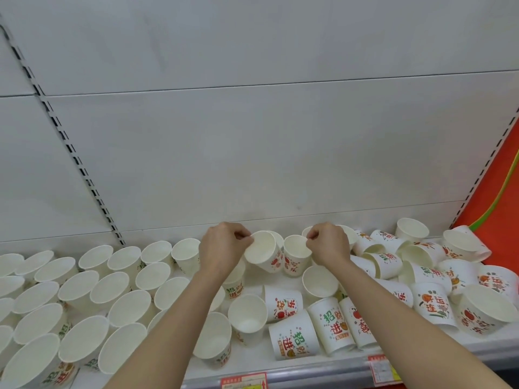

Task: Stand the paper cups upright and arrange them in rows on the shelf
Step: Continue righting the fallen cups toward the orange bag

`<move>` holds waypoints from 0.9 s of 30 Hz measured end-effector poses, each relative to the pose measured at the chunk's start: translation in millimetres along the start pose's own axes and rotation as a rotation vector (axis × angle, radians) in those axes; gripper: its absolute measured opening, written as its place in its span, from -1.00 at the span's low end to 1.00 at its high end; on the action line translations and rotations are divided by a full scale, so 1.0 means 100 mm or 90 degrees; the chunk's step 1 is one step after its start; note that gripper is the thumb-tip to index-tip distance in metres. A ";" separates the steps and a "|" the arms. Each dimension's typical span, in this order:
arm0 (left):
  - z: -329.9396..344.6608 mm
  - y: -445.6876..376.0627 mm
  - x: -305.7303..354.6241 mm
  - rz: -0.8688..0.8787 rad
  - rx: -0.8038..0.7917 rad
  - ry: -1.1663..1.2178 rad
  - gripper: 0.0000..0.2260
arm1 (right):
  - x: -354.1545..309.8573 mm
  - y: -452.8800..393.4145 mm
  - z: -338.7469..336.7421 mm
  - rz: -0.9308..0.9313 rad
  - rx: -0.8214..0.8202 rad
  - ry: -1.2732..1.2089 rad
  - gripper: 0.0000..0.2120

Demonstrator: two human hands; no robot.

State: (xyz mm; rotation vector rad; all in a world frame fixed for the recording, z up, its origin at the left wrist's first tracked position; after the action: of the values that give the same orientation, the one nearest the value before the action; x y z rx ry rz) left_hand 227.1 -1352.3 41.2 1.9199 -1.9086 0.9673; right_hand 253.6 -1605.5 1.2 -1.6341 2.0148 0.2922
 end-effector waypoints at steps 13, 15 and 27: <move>0.54 -0.05 0.10 0.040 -0.079 -0.265 -0.87 | -0.02 0.13 0.07 -0.099 0.013 0.020 -0.86; 0.50 -0.02 0.10 0.045 -0.061 -0.246 -0.83 | 0.01 0.18 0.05 -0.117 0.003 -0.004 -0.87; 0.13 1.00 0.42 0.127 -0.026 -0.234 -0.85 | 0.15 1.38 -0.52 -0.372 0.156 -0.060 -0.93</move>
State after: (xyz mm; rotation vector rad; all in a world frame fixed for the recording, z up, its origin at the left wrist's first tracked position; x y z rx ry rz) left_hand 130.7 -1402.9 31.3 2.0232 -2.3398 0.6495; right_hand 106.3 -1609.2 15.5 -1.9104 1.3597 -0.0872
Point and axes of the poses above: each hand's wrist, its own y-axis away from the middle knuckle, its own z-axis out of the palm, x = y × z, the point moved 7 cm from there along -y, towards the middle knuckle, and after that the axes turned 3 degrees about y, right-handed, at the moved point
